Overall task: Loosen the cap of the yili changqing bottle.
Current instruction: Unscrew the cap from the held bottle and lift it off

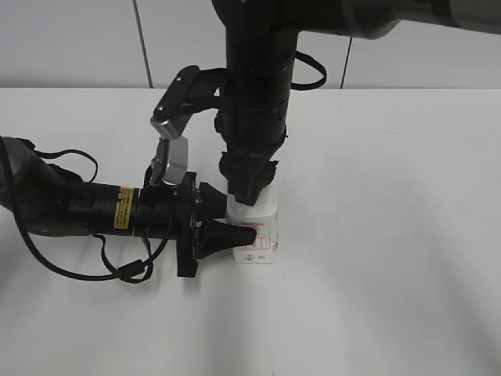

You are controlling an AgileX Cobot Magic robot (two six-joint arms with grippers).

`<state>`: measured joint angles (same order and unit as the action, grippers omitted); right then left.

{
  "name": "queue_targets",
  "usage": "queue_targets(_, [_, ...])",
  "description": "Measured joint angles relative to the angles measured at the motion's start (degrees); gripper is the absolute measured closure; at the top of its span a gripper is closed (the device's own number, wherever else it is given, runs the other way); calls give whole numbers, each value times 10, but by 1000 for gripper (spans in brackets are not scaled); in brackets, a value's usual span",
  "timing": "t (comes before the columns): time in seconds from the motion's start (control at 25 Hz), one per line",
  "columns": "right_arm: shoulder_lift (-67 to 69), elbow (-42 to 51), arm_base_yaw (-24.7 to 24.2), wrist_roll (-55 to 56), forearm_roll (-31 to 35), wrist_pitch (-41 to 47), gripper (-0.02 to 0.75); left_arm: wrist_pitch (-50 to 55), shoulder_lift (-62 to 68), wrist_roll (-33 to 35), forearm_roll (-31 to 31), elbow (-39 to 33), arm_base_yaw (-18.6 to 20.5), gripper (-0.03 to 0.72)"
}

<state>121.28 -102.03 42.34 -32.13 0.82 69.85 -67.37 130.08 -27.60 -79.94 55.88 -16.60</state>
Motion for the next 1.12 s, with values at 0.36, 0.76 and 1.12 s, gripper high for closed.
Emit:
queue_targets(0.36, [0, 0, 0, -205, -2, 2, 342, 0, 0, 0, 0, 0, 0, 363])
queue_targets(0.76, [0, 0, 0, -340, -8, 3, 342, 1, 0, 0, 0, 0, 0, 363])
queue_targets(1.12, [0, 0, 0, -413, -8, 3, 342, 1, 0, 0, 0, 0, 0, 364])
